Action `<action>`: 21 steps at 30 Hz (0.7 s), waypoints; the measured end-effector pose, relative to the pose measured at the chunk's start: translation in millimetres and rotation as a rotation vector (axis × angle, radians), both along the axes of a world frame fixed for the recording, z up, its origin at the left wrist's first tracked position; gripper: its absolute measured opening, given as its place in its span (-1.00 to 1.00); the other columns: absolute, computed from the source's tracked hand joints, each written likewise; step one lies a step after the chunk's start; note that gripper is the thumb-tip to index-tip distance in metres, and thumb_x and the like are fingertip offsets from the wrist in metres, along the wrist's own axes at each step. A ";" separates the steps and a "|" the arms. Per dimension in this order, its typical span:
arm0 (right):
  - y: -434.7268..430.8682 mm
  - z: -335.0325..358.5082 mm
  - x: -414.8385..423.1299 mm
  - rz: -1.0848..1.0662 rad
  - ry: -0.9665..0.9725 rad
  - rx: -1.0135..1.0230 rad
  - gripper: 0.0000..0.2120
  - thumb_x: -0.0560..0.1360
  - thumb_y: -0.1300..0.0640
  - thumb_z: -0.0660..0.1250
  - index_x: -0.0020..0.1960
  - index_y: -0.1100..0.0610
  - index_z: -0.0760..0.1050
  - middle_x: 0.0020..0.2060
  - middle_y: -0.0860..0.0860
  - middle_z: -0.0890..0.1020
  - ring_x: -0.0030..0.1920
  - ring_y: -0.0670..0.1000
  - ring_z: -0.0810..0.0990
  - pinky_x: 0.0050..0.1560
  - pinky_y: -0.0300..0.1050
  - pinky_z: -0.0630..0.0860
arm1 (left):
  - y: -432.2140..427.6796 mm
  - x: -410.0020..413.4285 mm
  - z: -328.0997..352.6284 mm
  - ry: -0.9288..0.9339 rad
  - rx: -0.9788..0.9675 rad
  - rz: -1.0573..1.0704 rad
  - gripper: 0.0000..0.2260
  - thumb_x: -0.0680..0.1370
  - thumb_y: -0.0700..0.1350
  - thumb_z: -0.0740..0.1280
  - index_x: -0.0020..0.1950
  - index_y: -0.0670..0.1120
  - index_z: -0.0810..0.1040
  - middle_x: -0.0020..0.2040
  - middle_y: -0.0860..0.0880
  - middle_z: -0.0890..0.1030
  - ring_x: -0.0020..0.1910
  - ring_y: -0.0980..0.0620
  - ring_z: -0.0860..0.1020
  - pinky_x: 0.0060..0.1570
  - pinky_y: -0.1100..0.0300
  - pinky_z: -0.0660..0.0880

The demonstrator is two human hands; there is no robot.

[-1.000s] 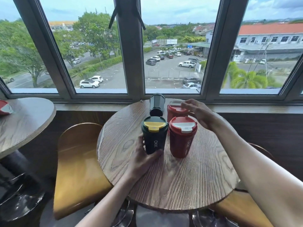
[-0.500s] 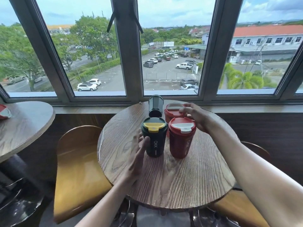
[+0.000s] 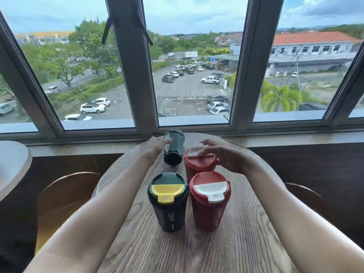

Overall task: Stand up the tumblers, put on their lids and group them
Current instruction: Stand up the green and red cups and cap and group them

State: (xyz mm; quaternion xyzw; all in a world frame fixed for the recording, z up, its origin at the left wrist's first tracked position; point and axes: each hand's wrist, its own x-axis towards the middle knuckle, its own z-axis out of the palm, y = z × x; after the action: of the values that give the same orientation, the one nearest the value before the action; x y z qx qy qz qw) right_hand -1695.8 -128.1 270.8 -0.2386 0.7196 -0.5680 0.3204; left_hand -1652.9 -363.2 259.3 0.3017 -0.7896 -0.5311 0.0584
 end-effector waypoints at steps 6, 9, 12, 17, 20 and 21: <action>-5.3 -13.1 -18.1 0.134 -0.120 -0.069 -0.57 0.31 0.14 0.46 0.15 0.07 0.48 0.06 0.12 0.57 0.07 0.08 0.54 -0.02 -0.09 0.41 | -14.2 -60.6 -5.0 -0.215 0.093 -0.054 -0.14 0.32 0.35 0.45 0.40 -0.22 0.42 0.31 -0.24 0.54 0.24 -0.24 0.55 0.16 -0.09 0.55; -4.2 -14.9 -19.7 0.163 -0.134 -0.099 -0.68 0.36 0.20 0.42 0.09 0.05 0.50 0.01 0.09 0.57 0.04 0.06 0.53 -0.04 -0.11 0.41 | -16.0 -66.3 -12.1 -0.281 0.122 -0.032 -0.17 0.26 0.31 0.49 0.35 -0.18 0.46 0.26 -0.23 0.56 0.16 -0.23 0.59 -0.02 -0.02 0.60; -3.7 -15.7 -17.9 0.158 -0.120 -0.108 -0.68 0.36 0.17 0.43 0.09 0.05 0.49 0.00 0.09 0.54 0.03 0.06 0.51 -0.06 -0.11 0.40 | -11.6 -55.7 -7.8 -0.187 0.096 -0.028 -0.27 0.30 0.22 0.52 0.32 -0.18 0.46 0.24 -0.23 0.57 0.16 -0.25 0.57 -0.26 0.02 0.53; -3.1 -18.4 -9.5 0.079 -0.071 -0.111 -0.54 0.32 0.10 0.47 0.19 0.11 0.48 0.08 0.14 0.57 0.05 0.08 0.55 -0.01 -0.07 0.43 | -5.5 -2.4 -2.4 0.149 0.158 -0.136 -0.29 0.39 -0.06 0.56 0.43 0.07 0.25 0.23 -0.06 0.51 0.17 -0.15 0.55 -0.19 0.04 0.55; -3.1 -16.9 -0.6 0.033 -0.043 -0.123 -0.56 0.35 0.10 0.44 0.21 0.08 0.48 0.09 0.13 0.58 0.02 0.06 0.57 -0.11 -0.13 0.46 | 0.2 32.3 -6.9 0.286 0.132 -0.227 -0.28 0.38 -0.22 0.57 0.41 0.10 0.27 0.27 -0.10 0.50 0.12 -0.08 0.56 -0.19 0.07 0.58; -2.8 -15.8 2.6 0.019 -0.038 -0.128 -0.57 0.36 0.10 0.43 0.21 0.08 0.48 0.07 0.11 0.59 -0.01 0.03 0.58 -0.15 -0.16 0.46 | 1.2 42.4 -8.3 0.320 0.090 -0.244 -0.26 0.37 -0.24 0.57 0.42 0.07 0.29 0.28 -0.10 0.48 0.13 -0.06 0.54 -0.10 0.08 0.58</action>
State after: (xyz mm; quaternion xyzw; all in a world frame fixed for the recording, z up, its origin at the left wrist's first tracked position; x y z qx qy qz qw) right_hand -1693.2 -130.9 255.0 -0.2547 0.6733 -0.6144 0.3232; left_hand -1610.6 -362.0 251.0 0.1181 -0.7764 -0.6101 0.1048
